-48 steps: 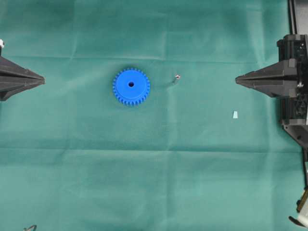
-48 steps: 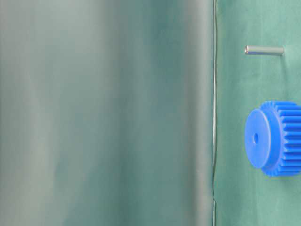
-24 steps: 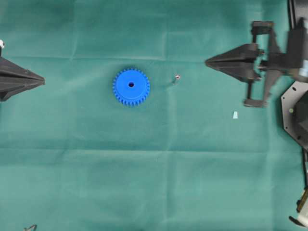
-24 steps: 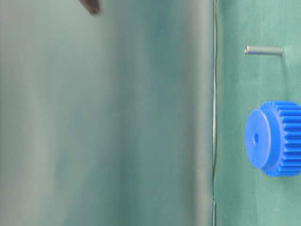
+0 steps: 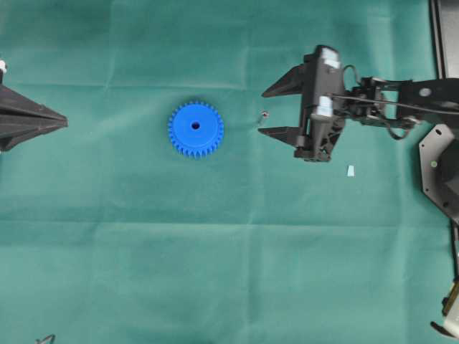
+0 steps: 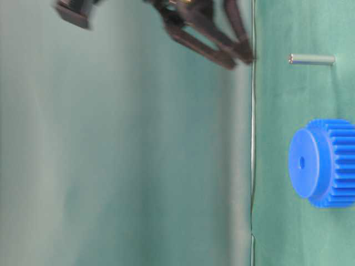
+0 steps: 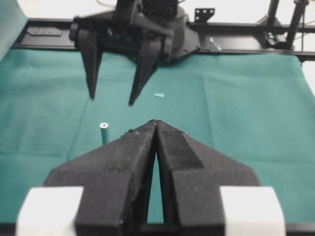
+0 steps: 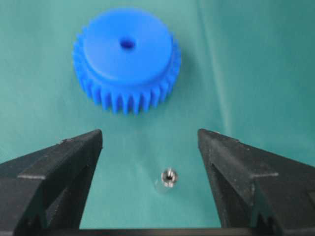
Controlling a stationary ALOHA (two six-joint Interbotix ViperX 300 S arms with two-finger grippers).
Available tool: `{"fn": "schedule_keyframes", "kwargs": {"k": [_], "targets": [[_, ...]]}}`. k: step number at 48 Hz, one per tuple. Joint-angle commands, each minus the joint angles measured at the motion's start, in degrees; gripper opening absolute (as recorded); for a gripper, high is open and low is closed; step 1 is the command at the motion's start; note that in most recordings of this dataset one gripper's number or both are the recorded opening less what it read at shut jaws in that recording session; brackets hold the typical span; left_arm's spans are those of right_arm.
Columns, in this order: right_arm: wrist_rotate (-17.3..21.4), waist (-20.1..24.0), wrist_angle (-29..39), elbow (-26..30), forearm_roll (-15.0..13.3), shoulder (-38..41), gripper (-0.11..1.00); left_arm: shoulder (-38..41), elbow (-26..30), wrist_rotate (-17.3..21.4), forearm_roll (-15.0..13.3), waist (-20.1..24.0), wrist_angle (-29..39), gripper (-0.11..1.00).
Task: Insert the shaft into the center hole of the gear.
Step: 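Move the right gripper left over the small metal shaft and grasp it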
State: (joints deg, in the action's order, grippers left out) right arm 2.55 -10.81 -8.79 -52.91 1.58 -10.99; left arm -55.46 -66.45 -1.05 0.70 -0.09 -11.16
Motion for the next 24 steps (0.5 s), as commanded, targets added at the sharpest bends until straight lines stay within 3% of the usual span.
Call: {"fn": "schedule_keyframes", "kwargs": {"k": [1,24], "targets": [[0.1,-1.0,-1.9,0.8,0.8,1.8,0.83,0.5,1.3,0.0,0.1,0.0,-0.1,0.0],[0.1,-1.8,-4.7,0.0,1.6,8.0,0.81,0.6,1.3,-0.1,0.1,0.0,-0.1,0.0]]}}
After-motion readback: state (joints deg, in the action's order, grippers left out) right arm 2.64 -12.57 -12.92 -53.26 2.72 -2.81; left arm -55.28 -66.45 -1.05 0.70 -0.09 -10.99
